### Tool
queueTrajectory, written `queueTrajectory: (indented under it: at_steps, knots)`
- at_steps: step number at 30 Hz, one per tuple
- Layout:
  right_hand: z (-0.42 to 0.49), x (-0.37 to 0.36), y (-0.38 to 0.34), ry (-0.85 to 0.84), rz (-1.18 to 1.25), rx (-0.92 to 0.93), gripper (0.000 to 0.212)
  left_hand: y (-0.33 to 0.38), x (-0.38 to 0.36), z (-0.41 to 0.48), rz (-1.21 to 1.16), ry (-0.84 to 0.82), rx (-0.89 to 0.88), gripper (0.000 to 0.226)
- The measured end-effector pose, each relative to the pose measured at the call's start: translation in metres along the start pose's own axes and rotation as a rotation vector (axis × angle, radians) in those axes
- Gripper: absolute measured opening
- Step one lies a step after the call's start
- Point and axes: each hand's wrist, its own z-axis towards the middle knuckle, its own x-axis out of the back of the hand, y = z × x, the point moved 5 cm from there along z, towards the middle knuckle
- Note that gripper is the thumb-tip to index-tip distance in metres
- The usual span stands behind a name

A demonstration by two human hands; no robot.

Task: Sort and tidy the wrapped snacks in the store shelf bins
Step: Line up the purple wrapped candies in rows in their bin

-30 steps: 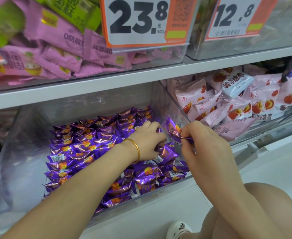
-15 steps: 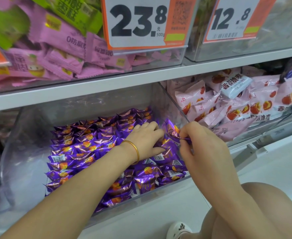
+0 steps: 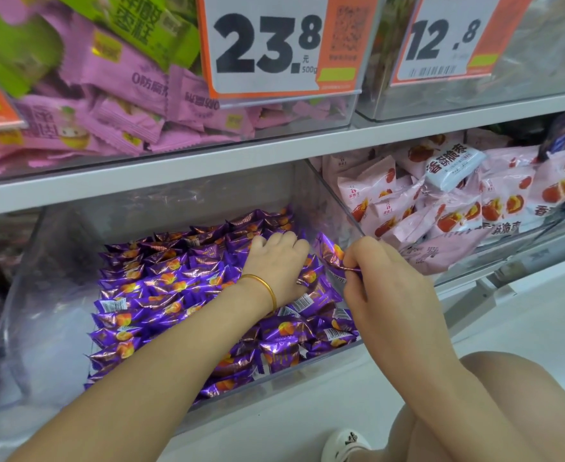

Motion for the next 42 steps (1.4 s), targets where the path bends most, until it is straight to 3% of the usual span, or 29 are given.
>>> queueTrajectory:
  at_steps: [4,8,11,15,20,27,35,39,42]
  knots:
    - [-0.001,-0.008,-0.004,-0.092,-0.049,-0.003,0.046,-0.014,0.012,-0.011,-0.163,-0.017,-0.022,0.043]
    - [0.007,-0.018,-0.012,-0.236,-0.145,0.048,0.056,-0.043,0.029,-0.028,-0.289,0.077,0.089,0.019]
    - [0.019,-0.028,-0.012,-0.394,-0.140,0.061,0.043,-0.050,0.023,-0.042,-0.268,-0.015,0.123,0.017]
    - [0.031,-0.055,-0.010,-0.617,-0.154,0.087,0.026,-0.043,0.011,-0.050,-0.198,-0.091,0.150,0.037]
    - [0.023,-0.079,-0.009,-0.773,-0.328,0.218,0.020,-0.036,0.008,-0.047,-0.054,-0.125,0.137,0.047]
    - [0.022,-0.079,-0.010,-0.803,-0.386,0.254,0.038,-0.029,0.007,-0.041,-0.061,-0.153,0.160,0.021]
    - [0.032,-0.082,-0.011,-0.760,-0.436,0.245,0.021,-0.024,0.011,-0.037,0.043,-0.162,0.163,0.023]
    - [0.035,-0.084,-0.012,-0.714,-0.509,0.391,0.023,-0.026,0.014,-0.038,-0.028,-0.096,0.136,0.026]
    - [0.037,-0.082,-0.015,-0.676,-0.596,0.510,0.022,-0.017,0.019,-0.039,-0.121,-0.054,-0.020,0.025]
